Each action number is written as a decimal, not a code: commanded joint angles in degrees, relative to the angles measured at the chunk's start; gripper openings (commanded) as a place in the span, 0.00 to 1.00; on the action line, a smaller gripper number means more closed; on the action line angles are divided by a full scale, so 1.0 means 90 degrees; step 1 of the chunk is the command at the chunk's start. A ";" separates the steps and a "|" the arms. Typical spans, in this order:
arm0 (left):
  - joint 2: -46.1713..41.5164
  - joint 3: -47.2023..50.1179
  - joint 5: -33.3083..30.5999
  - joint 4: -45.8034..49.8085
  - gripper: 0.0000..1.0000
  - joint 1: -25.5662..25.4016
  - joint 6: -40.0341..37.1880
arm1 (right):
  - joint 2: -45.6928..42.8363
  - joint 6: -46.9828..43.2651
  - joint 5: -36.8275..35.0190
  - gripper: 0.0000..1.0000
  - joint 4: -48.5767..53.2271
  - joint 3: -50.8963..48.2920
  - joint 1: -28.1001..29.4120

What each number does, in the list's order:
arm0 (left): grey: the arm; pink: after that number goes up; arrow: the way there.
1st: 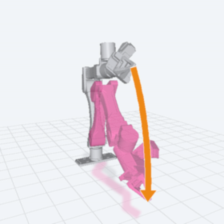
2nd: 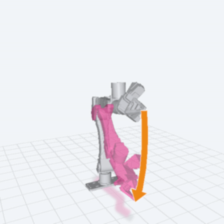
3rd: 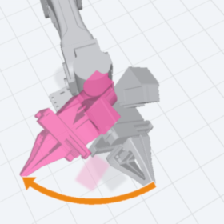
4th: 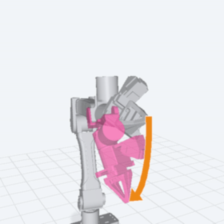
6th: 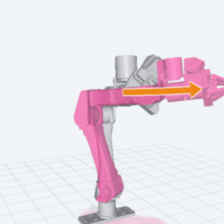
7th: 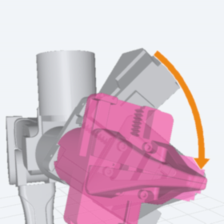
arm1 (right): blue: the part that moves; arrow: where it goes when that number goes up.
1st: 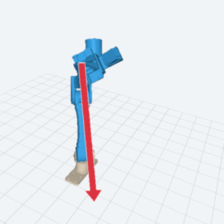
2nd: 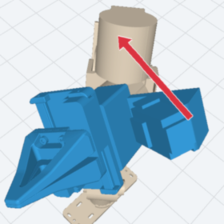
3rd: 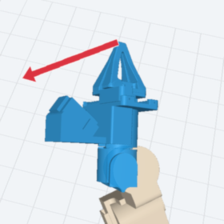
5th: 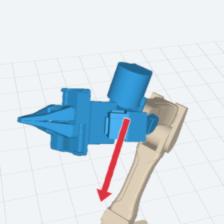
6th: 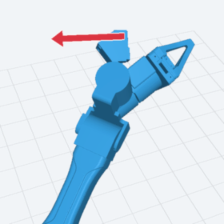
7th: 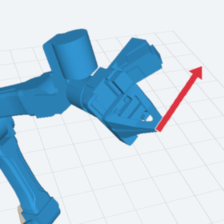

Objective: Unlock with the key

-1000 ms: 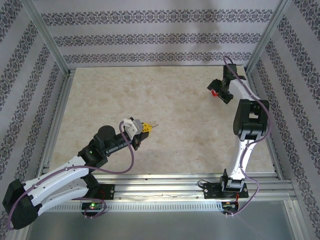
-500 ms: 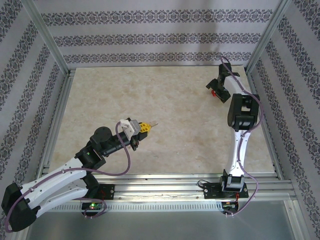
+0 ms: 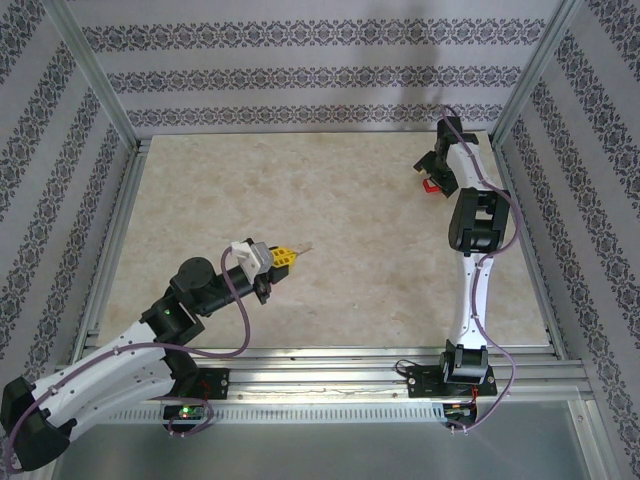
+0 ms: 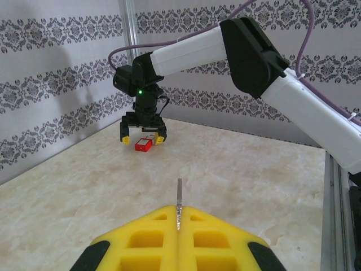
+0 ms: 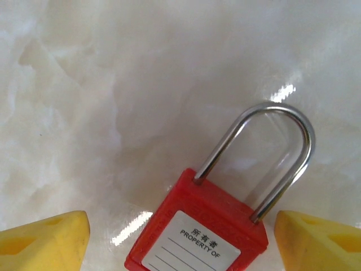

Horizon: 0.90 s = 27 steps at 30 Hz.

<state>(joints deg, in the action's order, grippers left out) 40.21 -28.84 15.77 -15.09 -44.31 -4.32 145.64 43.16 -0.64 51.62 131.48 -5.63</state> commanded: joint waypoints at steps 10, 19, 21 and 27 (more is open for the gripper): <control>-0.0334 -0.0111 -0.0051 0.0411 0.00 -0.0102 -0.0201 | 0.0211 -0.0444 0.0074 0.67 0.0791 0.0261 -0.0088; -0.0375 -0.0141 -0.0015 0.0486 0.00 -0.0107 -0.0185 | -0.0164 -0.0746 0.0066 0.50 0.0671 -0.0323 -0.0087; -0.0376 -0.0145 0.0004 0.0476 0.00 -0.0106 -0.0157 | -0.0167 -0.0761 0.0056 0.43 0.0667 -0.0368 -0.0097; -0.0219 -0.0114 0.0134 0.0171 0.00 -0.0115 0.0149 | -0.0374 -0.0780 0.0130 0.31 0.0515 -0.0579 -0.0054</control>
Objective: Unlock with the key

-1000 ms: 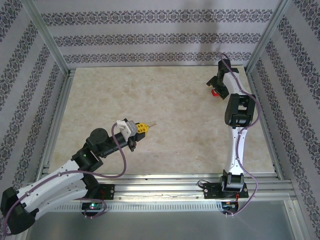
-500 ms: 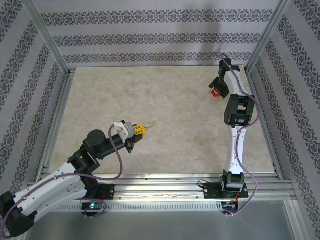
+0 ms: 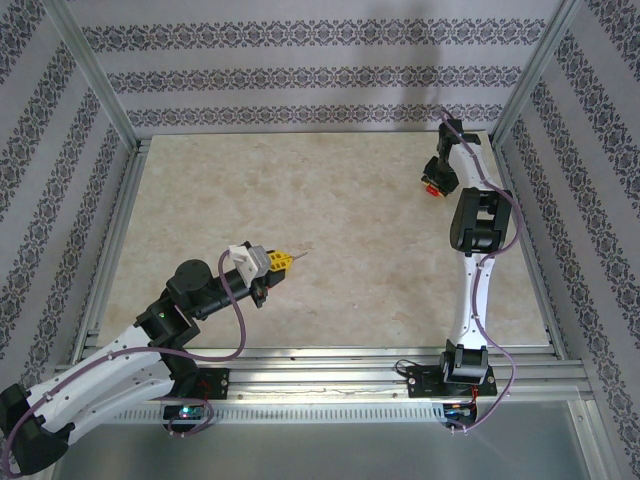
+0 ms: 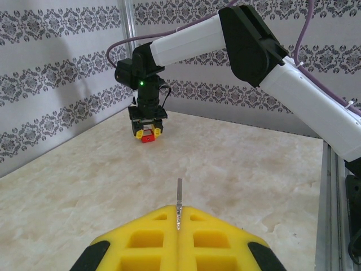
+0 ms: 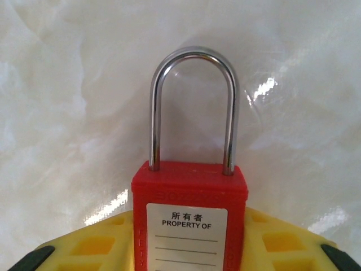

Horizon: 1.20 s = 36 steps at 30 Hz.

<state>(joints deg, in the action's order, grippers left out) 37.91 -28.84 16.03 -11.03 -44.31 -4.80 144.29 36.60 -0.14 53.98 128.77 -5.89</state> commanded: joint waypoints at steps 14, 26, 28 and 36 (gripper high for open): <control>0.1014 -0.0028 -0.1154 -0.2911 0.00 -0.0436 -0.0424 | -0.4345 0.0855 0.1910 0.12 -0.4099 -0.4518 0.1175; 0.2150 -0.0542 -0.2281 -0.5144 0.00 -0.0642 -0.1661 | -0.6390 0.3053 0.1790 0.08 -0.6839 -0.5947 0.2872; 0.2361 -0.0689 -0.2363 -0.5336 0.00 -0.0695 -0.1951 | -0.6441 0.3157 0.1780 0.08 -0.6865 -0.5835 0.3125; 0.2832 -0.0988 -0.2743 -0.5844 0.00 -0.0760 -0.2253 | -0.6691 0.3895 0.1571 0.06 -0.7493 -0.5952 0.3688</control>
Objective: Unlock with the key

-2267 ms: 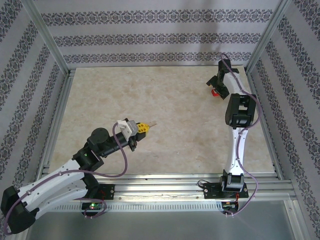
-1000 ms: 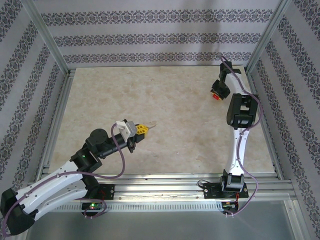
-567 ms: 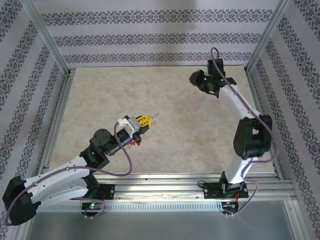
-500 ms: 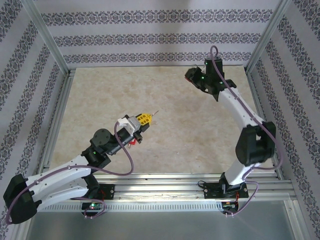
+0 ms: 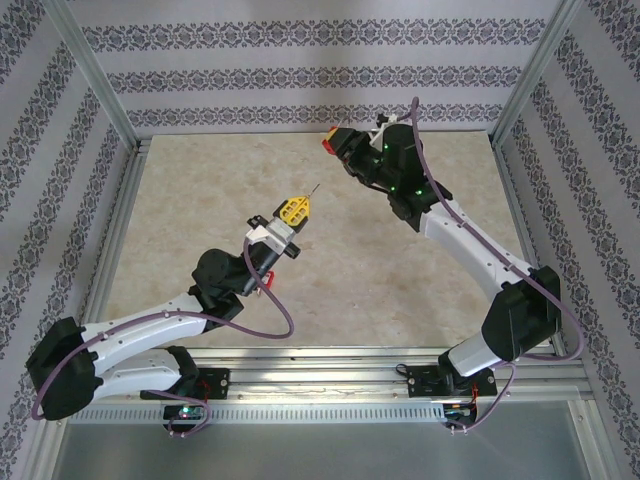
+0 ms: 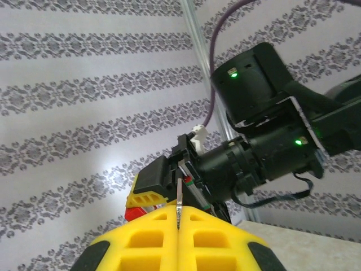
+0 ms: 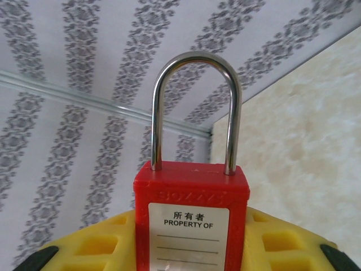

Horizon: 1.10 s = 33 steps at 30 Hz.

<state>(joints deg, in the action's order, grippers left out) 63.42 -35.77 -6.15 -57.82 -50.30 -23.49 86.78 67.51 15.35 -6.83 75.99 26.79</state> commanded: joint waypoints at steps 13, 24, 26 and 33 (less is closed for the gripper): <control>0.0033 -0.0458 -0.0556 -0.0044 0.00 -0.0078 0.1344 | -0.0711 0.0461 -0.0211 0.05 -0.0809 -0.0122 0.0487; 0.0059 -0.0649 -0.0891 0.0496 0.00 -0.0026 0.2180 | -0.1119 0.0229 -0.0349 0.04 -0.0549 -0.0286 0.0727; 0.0084 -0.0684 -0.0945 0.0596 0.00 -0.0026 0.2190 | -0.1108 0.0216 -0.0302 0.04 -0.0594 -0.0272 0.0794; 0.0042 -0.0664 -0.1045 0.0634 0.00 0.0061 0.2362 | -0.1039 0.0196 -0.0319 0.02 -0.0627 -0.0364 0.1049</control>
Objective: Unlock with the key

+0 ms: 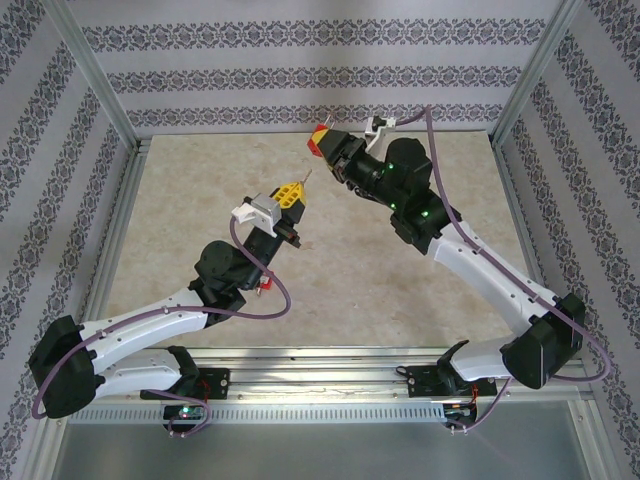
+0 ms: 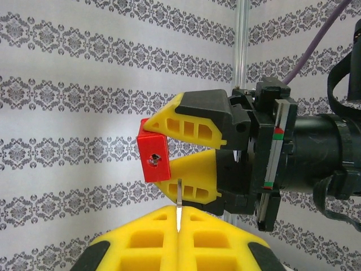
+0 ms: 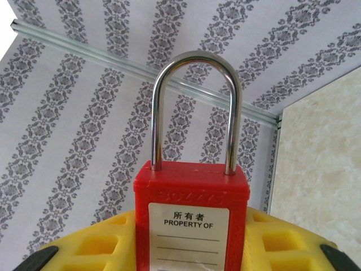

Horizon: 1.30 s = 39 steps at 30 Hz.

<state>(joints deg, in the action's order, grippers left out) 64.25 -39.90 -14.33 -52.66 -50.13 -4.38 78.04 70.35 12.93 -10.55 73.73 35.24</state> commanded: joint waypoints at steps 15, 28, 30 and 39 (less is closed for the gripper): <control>-0.0323 -0.0009 -0.0277 0.0336 0.00 0.0383 0.0862 | -0.0136 -0.0258 -0.0138 0.01 -0.0232 -0.0331 0.0327; -0.0244 -0.0005 -0.0178 0.0677 0.00 0.0450 0.1305 | -0.0080 -0.0336 -0.0105 0.01 -0.0253 -0.0214 0.0420; -0.0229 -0.0019 -0.0083 0.0666 0.00 0.0453 0.1319 | -0.0078 -0.0368 -0.0144 0.01 -0.0245 -0.0219 0.0443; -0.0290 0.0016 0.0014 0.0730 0.00 0.0454 0.1297 | -0.0029 -0.0398 -0.0232 0.00 -0.0209 -0.0200 0.0417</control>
<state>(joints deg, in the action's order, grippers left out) 62.30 -39.90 -15.07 -46.26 -46.74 6.35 78.04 68.18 12.14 -10.09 70.81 38.79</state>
